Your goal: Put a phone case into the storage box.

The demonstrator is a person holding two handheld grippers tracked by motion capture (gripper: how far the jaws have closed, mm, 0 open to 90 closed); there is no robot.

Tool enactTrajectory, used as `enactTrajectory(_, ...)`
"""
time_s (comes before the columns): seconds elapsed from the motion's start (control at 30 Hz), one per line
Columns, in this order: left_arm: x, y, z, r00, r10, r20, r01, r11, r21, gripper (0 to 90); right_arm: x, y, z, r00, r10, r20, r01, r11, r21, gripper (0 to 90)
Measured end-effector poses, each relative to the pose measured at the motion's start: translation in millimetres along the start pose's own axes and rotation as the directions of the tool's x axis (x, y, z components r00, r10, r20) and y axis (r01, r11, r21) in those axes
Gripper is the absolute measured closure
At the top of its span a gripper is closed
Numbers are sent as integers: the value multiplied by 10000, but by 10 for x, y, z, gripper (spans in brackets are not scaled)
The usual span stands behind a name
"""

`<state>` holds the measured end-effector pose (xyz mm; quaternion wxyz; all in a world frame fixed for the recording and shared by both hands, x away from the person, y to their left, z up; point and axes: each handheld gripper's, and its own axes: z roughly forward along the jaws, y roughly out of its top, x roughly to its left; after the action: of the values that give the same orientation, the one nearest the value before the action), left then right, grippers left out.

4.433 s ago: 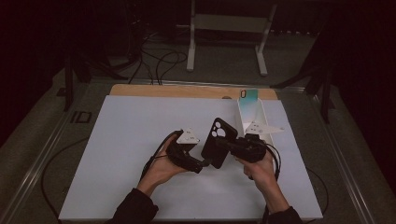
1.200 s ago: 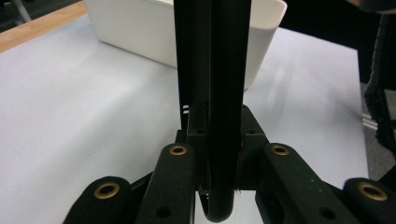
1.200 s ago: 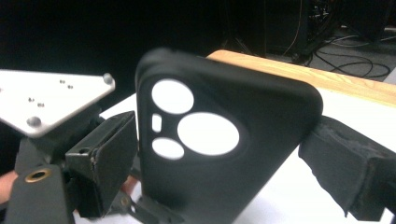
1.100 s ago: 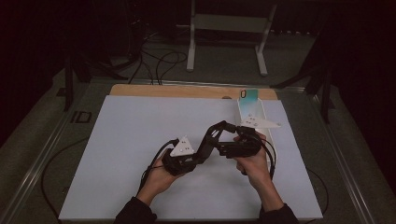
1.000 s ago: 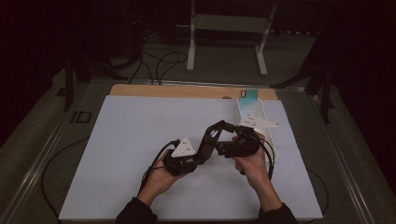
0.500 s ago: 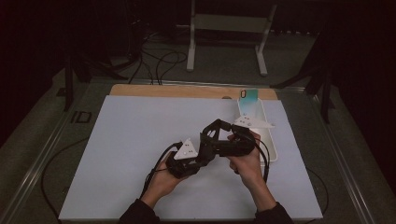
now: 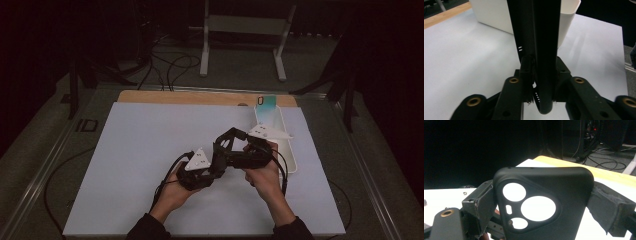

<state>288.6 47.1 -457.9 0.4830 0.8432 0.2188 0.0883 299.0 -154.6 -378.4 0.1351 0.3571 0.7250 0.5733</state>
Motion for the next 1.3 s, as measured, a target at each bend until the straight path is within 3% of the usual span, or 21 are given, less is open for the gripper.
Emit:
enactTrajectory(0.27,24,-2,-23,9996,-270,-62,269,9996,-64,465,-3,-10,14,10000,0,41,0,10000,-29,140)
enactTrajectory(0.47,19,8,-49,9951,-439,-889,422,9989,-212,264,-6,-14,15,10000,25,62,-25,10000,-16,141)
enactTrajectory(0.57,29,10,-57,9931,-547,-1042,525,9983,-232,172,-6,-13,15,10000,5,70,-5,10000,-22,141)
enactTrajectory(0.93,40,1,-134,9885,-556,-1406,501,9979,-420,88,-42,-16,21,9994,62,339,-60,10000,-57,140)
enactTrajectory(1.3,96,-53,-291,9786,-627,-1958,512,9967,-633,29,-87,-5,37,9984,169,536,-163,9998,-122,140)
